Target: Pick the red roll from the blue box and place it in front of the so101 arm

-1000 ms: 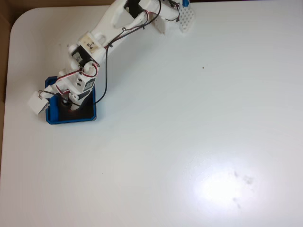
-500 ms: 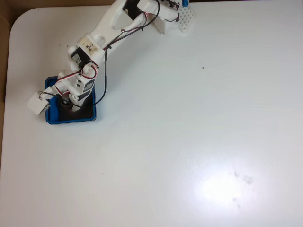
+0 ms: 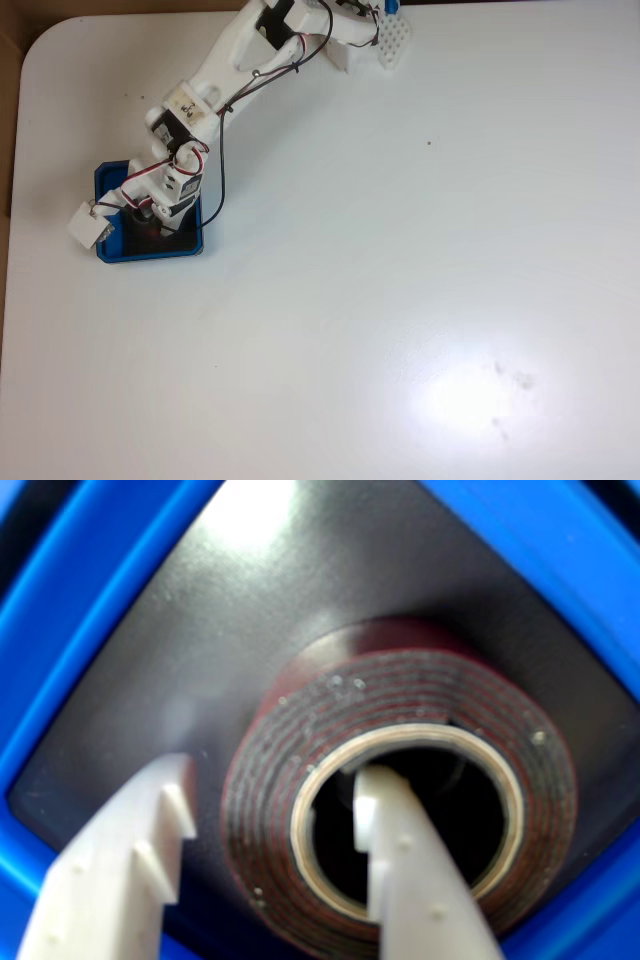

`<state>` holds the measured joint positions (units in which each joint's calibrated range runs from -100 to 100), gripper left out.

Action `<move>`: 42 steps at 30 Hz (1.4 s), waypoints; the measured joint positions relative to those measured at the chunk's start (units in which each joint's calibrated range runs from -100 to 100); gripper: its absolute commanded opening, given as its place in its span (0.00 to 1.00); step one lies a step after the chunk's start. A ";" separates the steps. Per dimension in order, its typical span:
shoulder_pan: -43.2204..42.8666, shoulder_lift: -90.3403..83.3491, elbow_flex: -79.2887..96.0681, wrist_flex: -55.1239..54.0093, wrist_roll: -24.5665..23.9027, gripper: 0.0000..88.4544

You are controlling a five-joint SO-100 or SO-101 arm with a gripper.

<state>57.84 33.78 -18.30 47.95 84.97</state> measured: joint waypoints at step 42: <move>1.09 1.02 -0.09 0.00 -0.25 0.01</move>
<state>58.93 34.80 -18.39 47.95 84.72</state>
